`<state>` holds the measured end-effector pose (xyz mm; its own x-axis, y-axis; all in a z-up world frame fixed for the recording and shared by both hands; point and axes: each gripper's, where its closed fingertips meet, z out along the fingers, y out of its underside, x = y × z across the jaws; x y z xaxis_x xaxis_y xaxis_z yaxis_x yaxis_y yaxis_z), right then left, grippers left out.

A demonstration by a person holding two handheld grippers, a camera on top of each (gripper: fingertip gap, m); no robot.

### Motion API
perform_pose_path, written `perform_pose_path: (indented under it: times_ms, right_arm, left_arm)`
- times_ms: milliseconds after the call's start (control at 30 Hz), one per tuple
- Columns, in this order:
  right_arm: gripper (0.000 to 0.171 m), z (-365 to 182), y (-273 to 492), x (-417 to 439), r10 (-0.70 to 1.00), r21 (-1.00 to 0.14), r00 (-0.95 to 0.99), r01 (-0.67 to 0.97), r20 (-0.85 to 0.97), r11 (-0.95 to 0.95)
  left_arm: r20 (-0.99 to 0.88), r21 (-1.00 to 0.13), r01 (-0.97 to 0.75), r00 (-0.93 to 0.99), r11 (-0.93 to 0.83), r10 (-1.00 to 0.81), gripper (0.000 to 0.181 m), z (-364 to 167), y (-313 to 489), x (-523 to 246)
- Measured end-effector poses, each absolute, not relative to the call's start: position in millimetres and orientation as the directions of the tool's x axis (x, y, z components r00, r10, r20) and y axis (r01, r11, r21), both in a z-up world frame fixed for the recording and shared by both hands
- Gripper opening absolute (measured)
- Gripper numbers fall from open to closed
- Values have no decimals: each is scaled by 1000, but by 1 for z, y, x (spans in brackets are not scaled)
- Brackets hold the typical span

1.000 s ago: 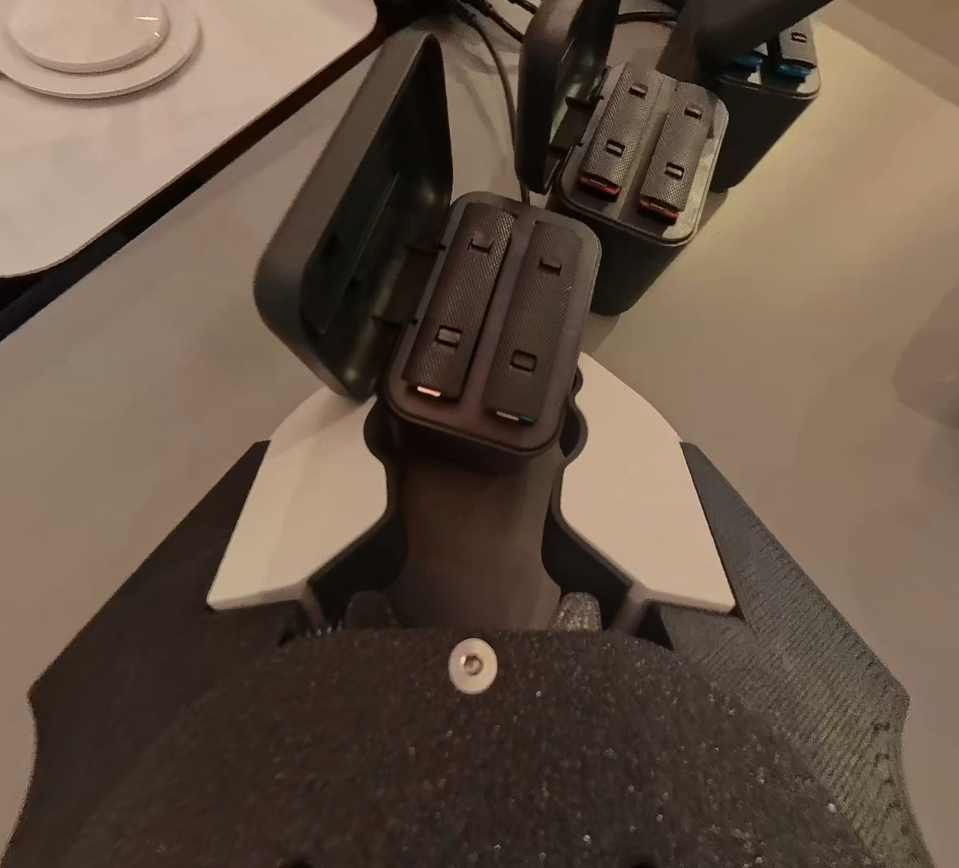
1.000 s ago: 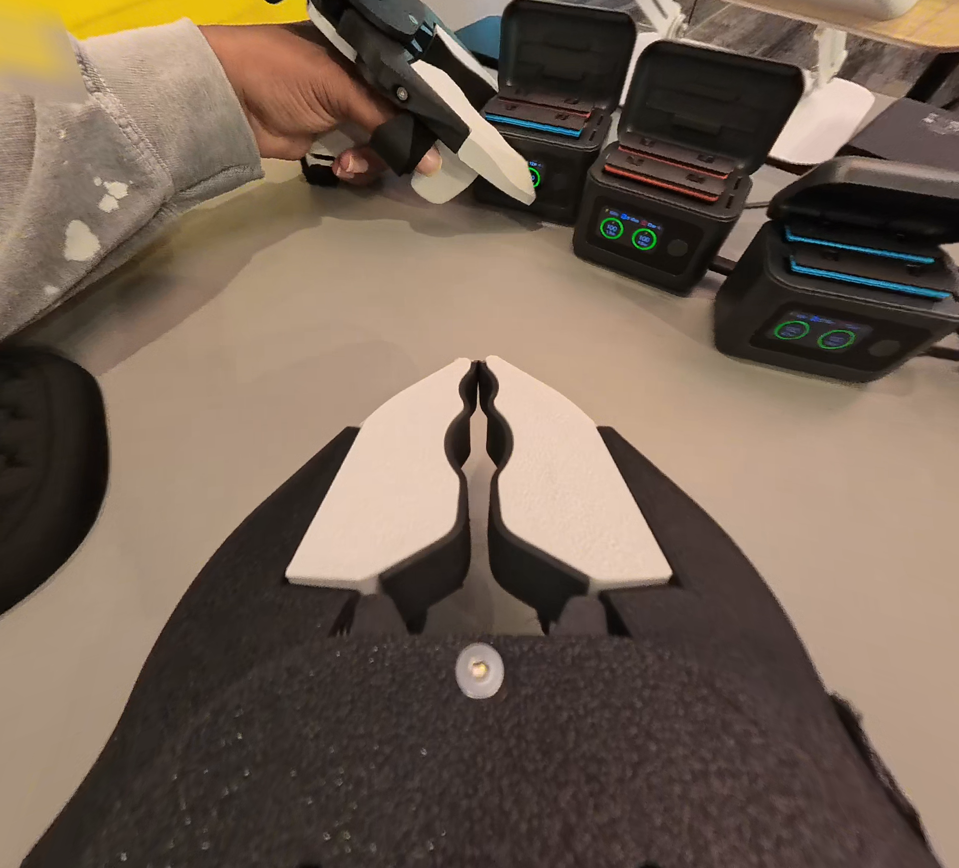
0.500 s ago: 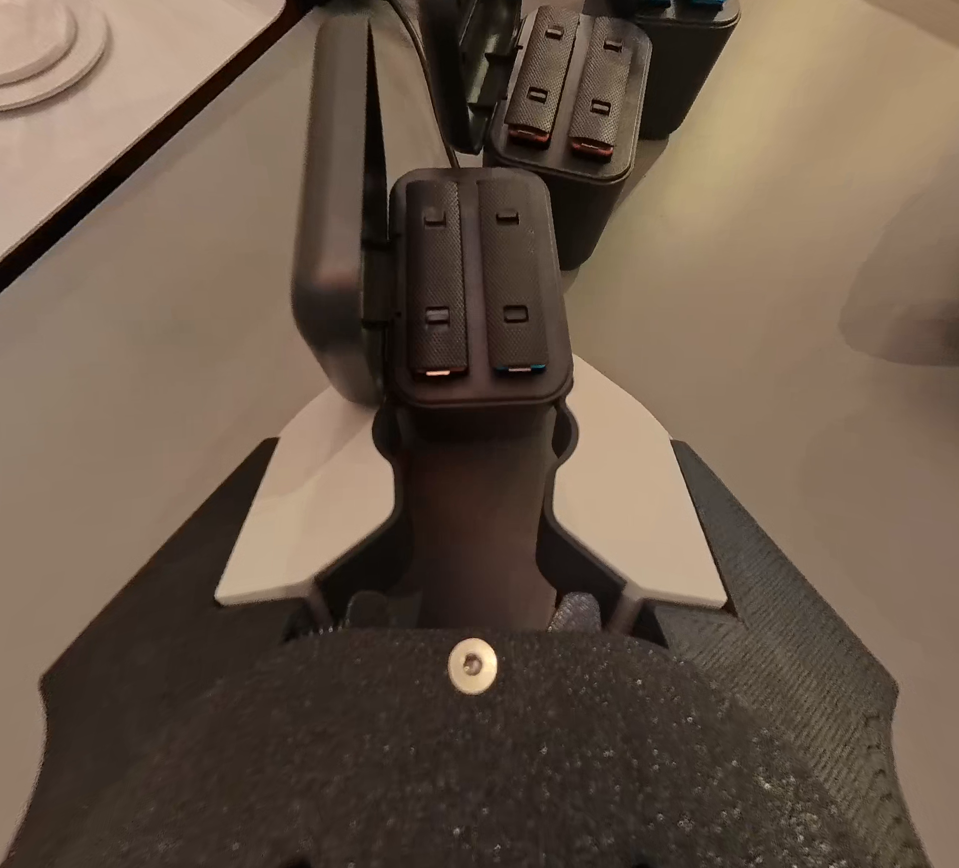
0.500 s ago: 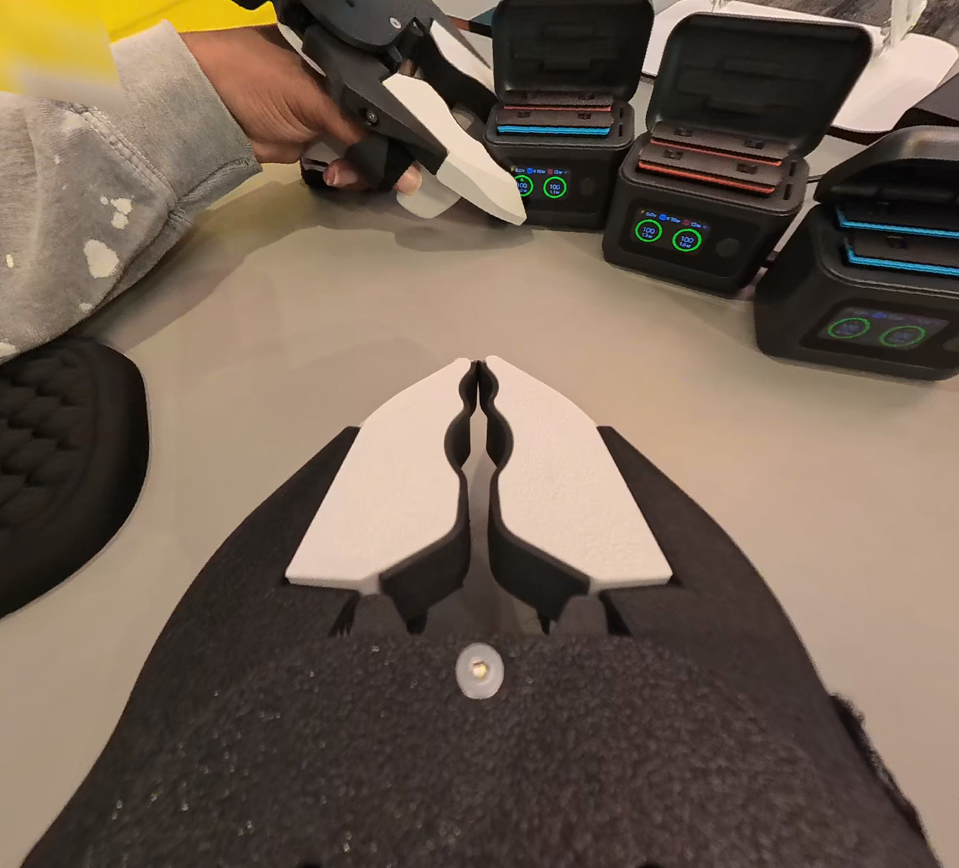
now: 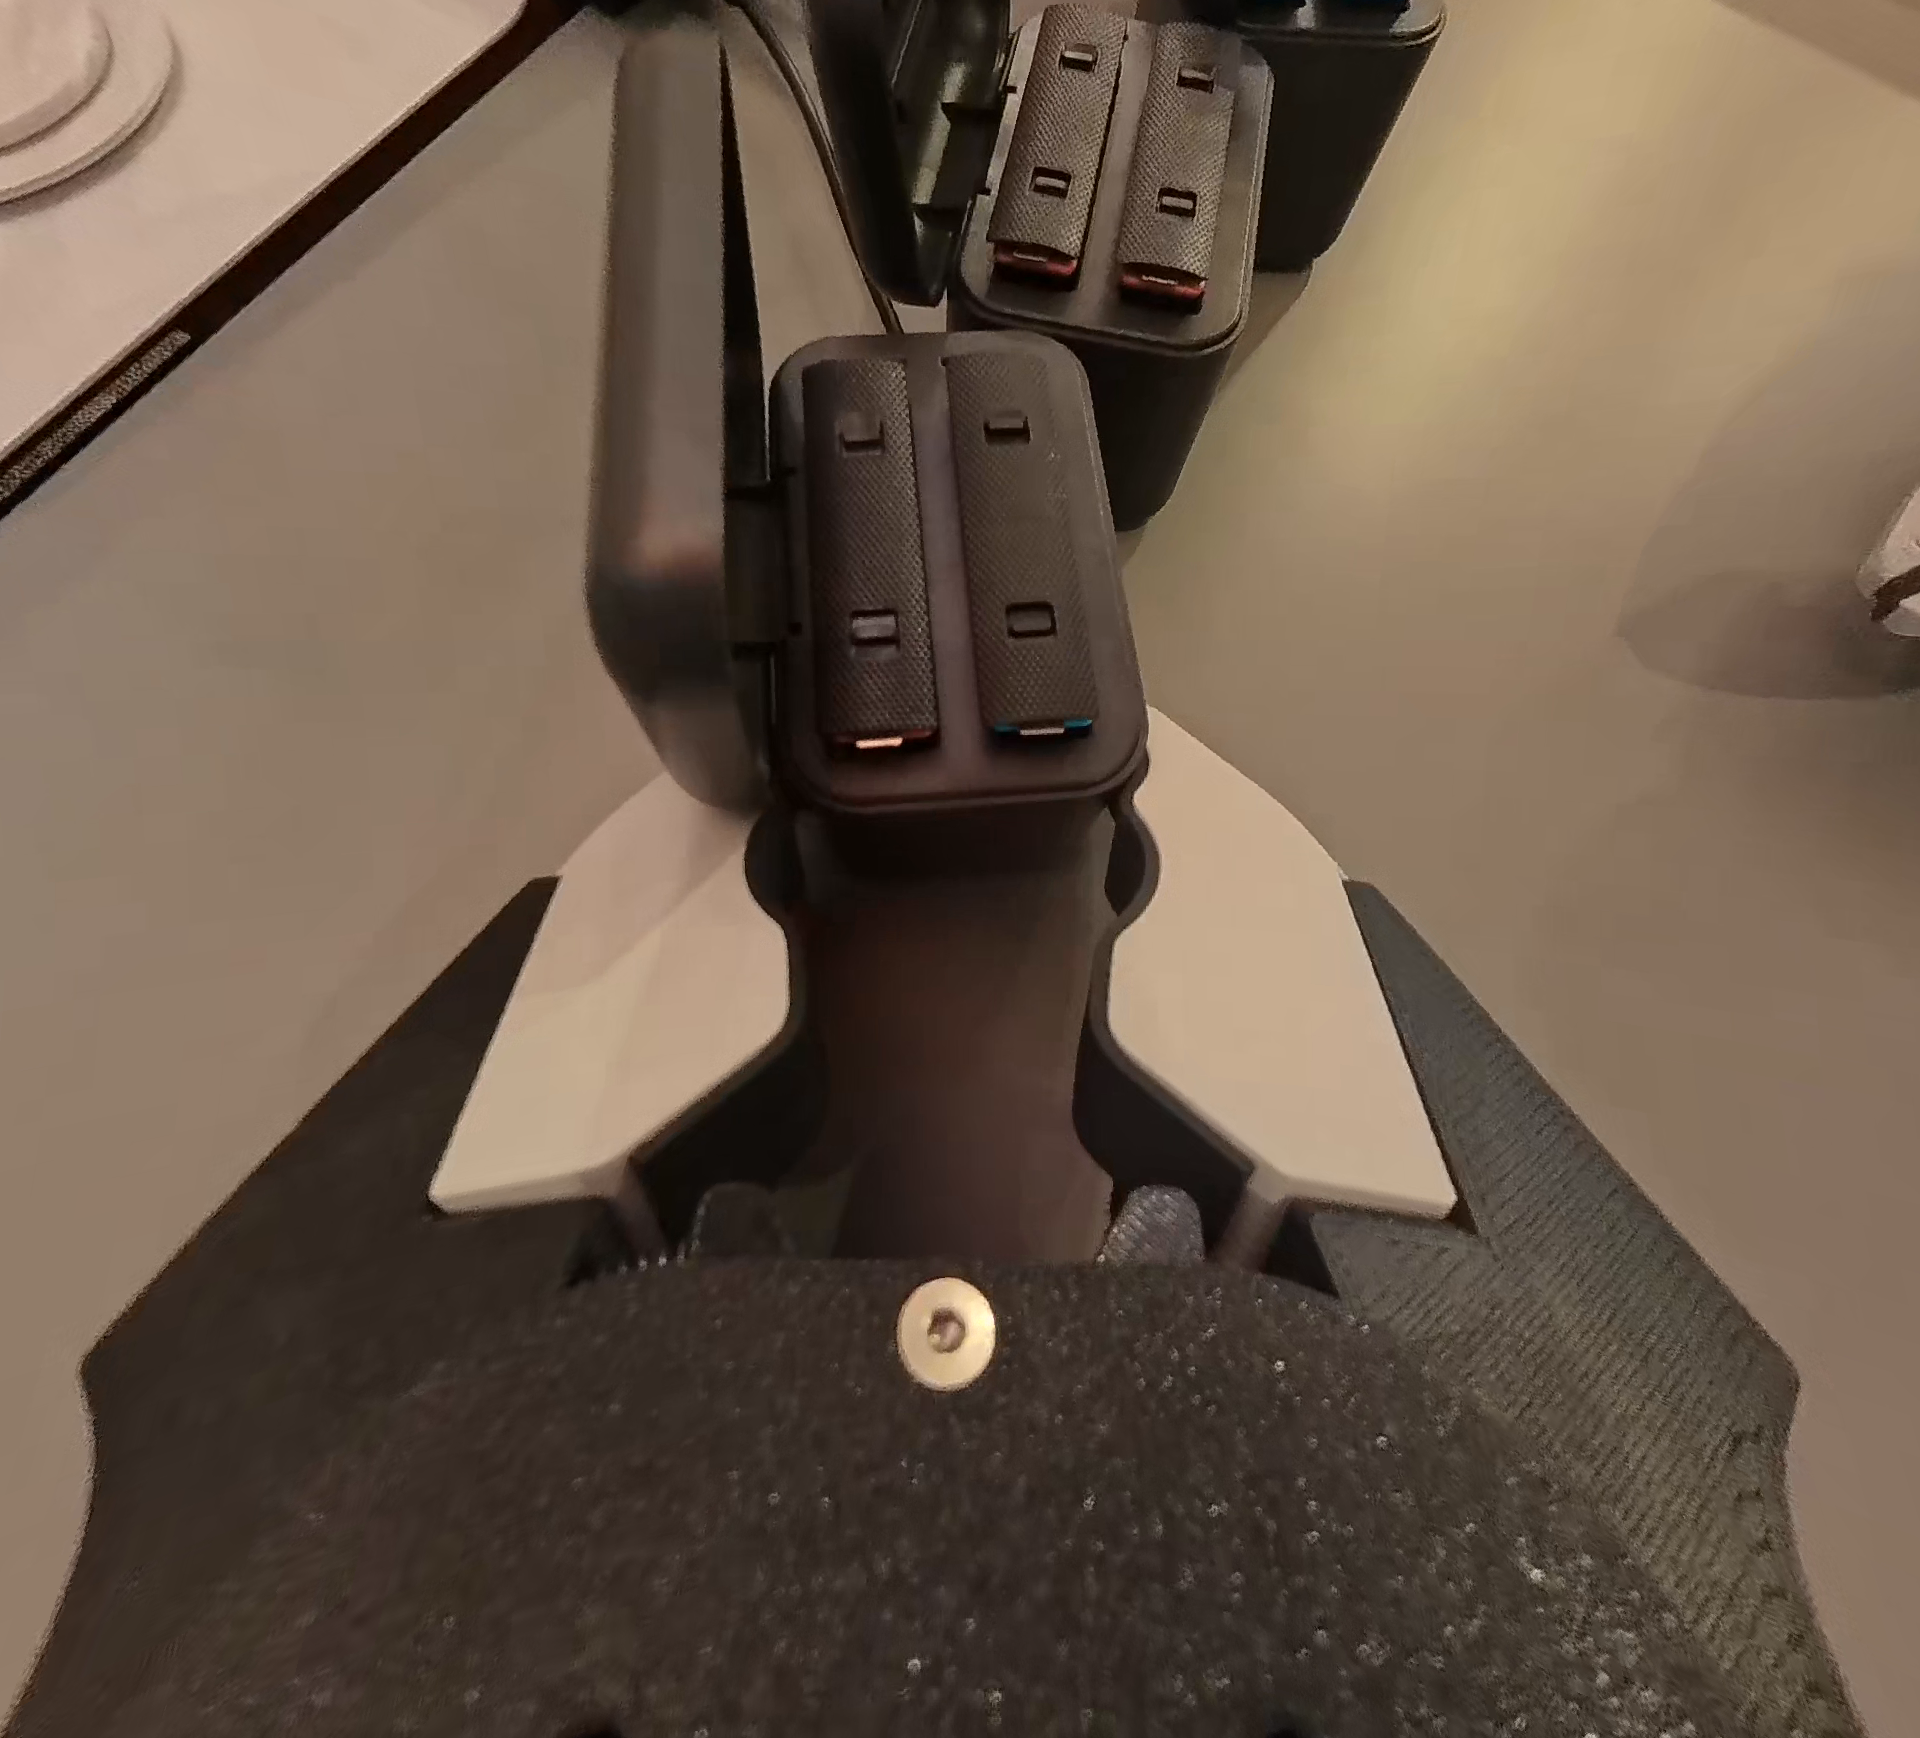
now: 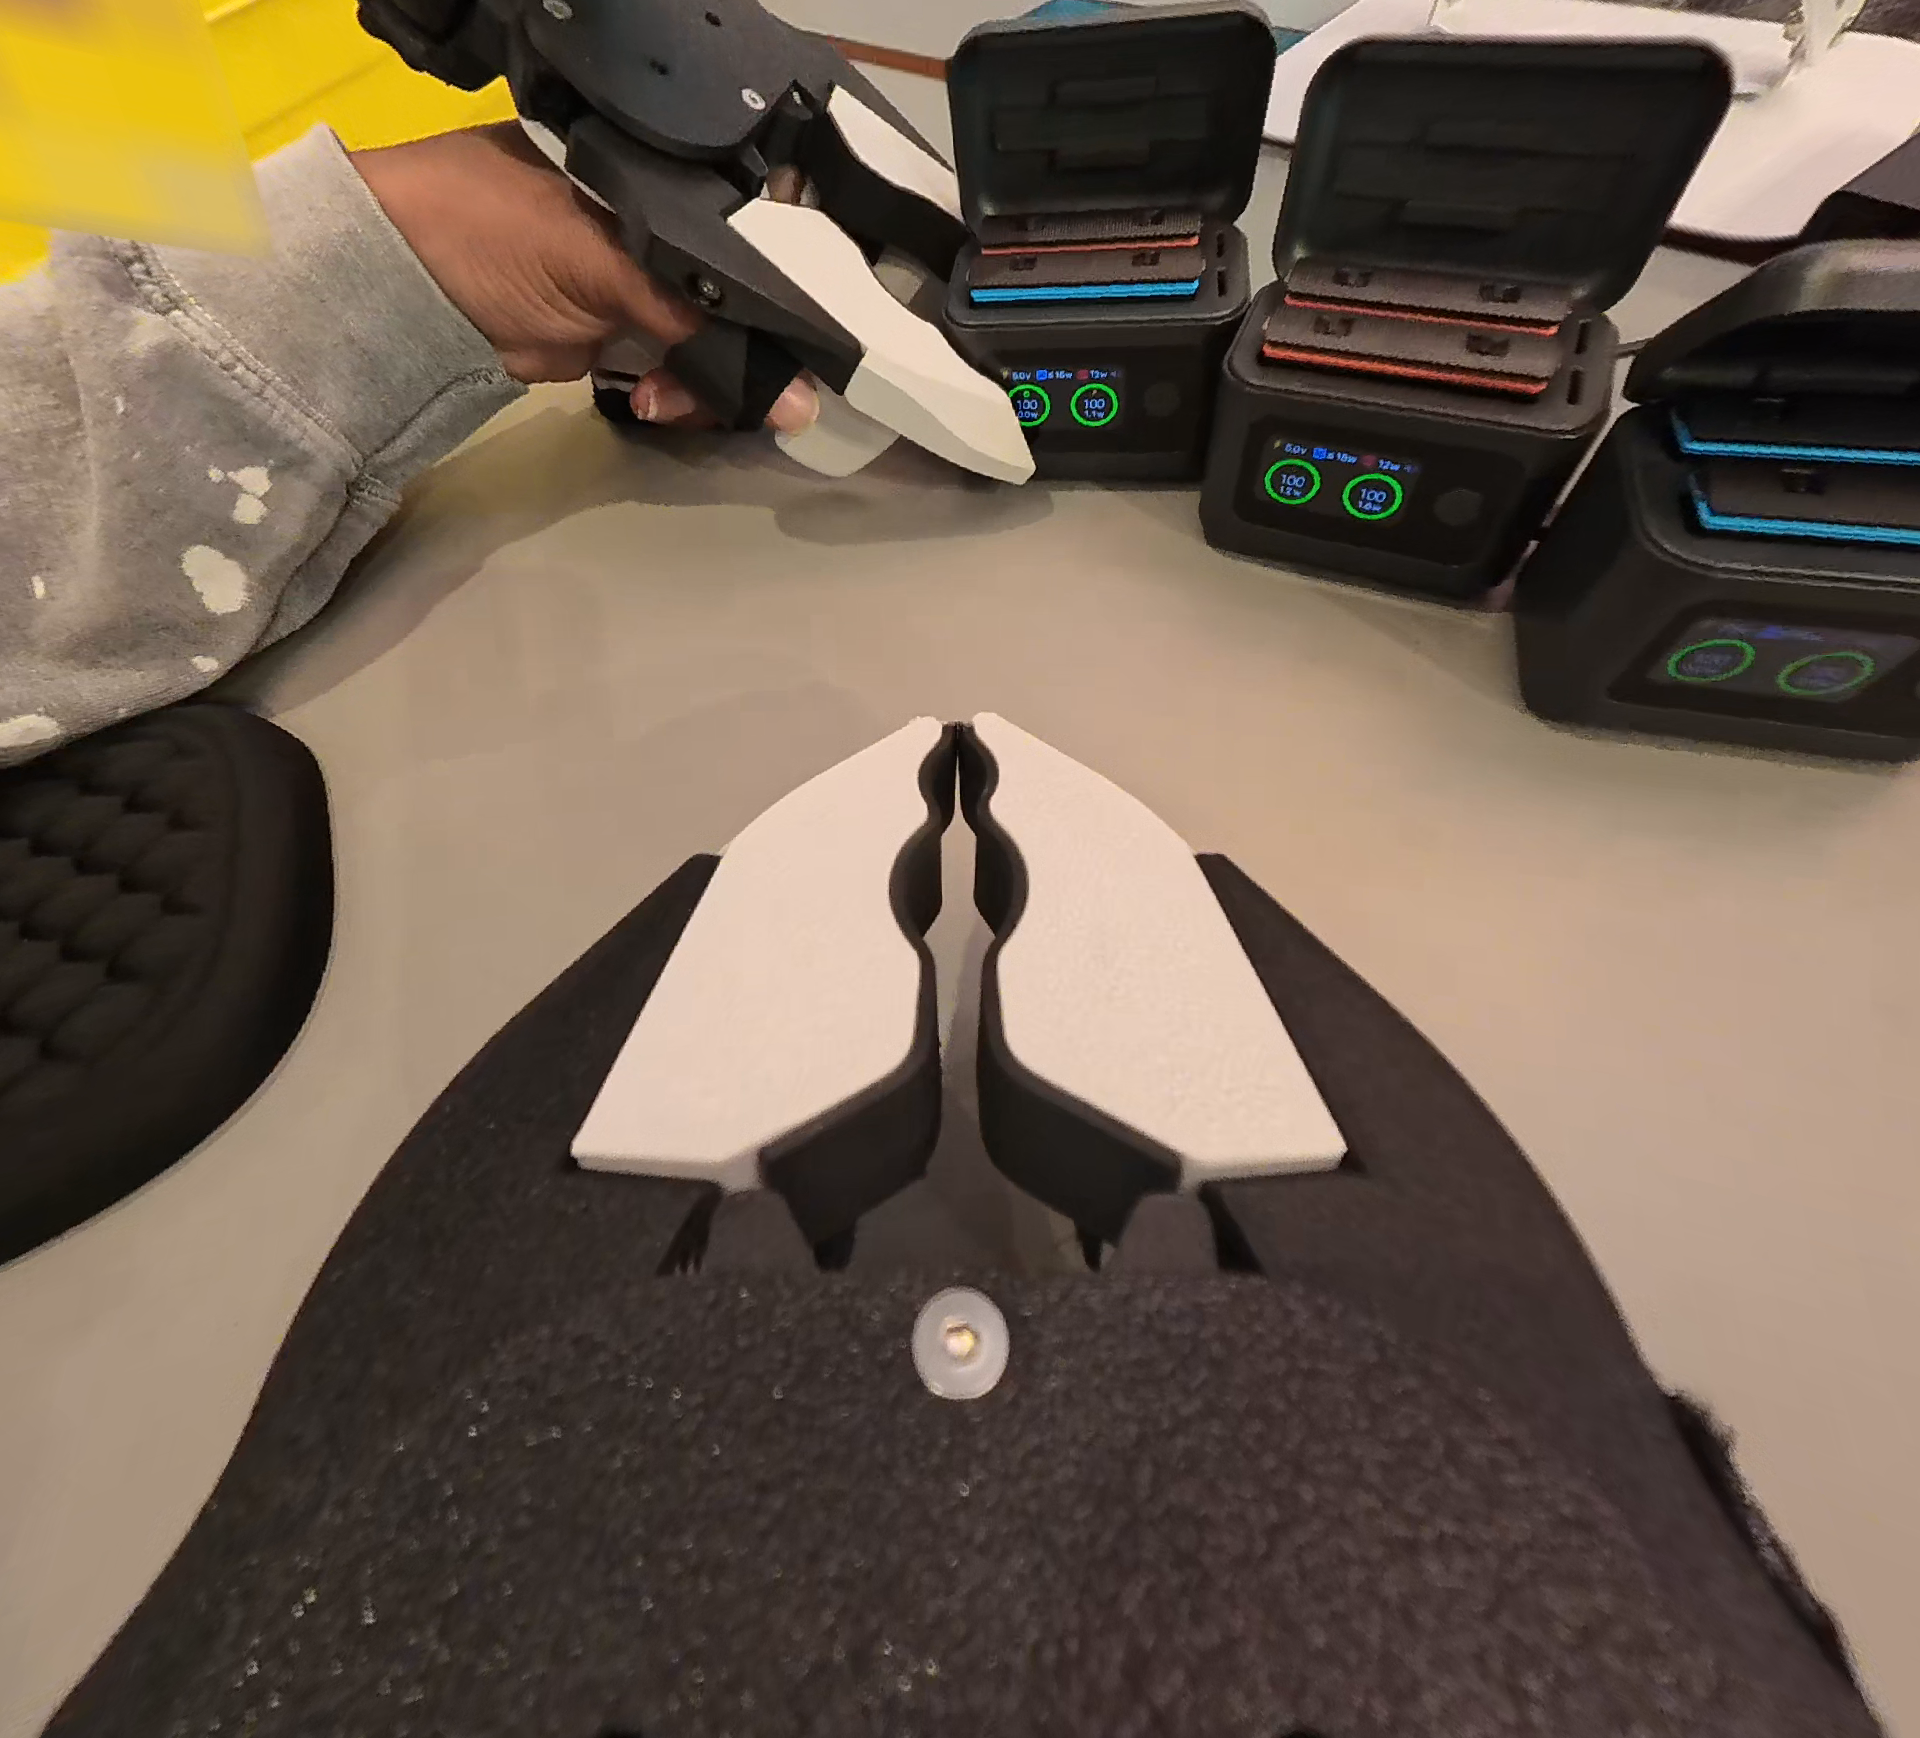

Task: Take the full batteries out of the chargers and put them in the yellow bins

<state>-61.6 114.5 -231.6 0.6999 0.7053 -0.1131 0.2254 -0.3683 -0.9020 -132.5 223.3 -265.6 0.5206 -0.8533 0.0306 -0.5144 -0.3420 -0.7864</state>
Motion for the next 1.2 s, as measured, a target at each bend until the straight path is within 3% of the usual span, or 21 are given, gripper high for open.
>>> perform_pose_path:
  times_ms: [267,467,567,733,967,1200]
  right_arm:
    - [1,-229,121,-60,704,-910,702,215,-109,-355]
    - [14,-225,146,-65,695,-913,715,227,-80,-339]
    - [21,-216,160,-77,696,-918,717,241,-50,-315]
    - [47,-204,193,-98,672,-913,739,308,53,-267]
    - [60,-218,218,-114,678,-870,733,372,61,-324]
    - [60,-218,217,-114,694,-853,719,386,39,-352]
  left_arm:
    - [11,-785,-502,575,-363,-818,57,-266,224,-132]
    - [-74,-781,-523,621,-342,-780,64,-267,229,-136]
    - [-69,-787,-508,637,-350,-768,57,-266,230,-136]
    - [-46,-786,-495,645,-371,-763,57,-266,227,-135]
    - [-43,-786,-495,641,-370,-766,57,-265,218,-128]
    - [-43,-787,-489,650,-375,-759,57,-265,217,-127]
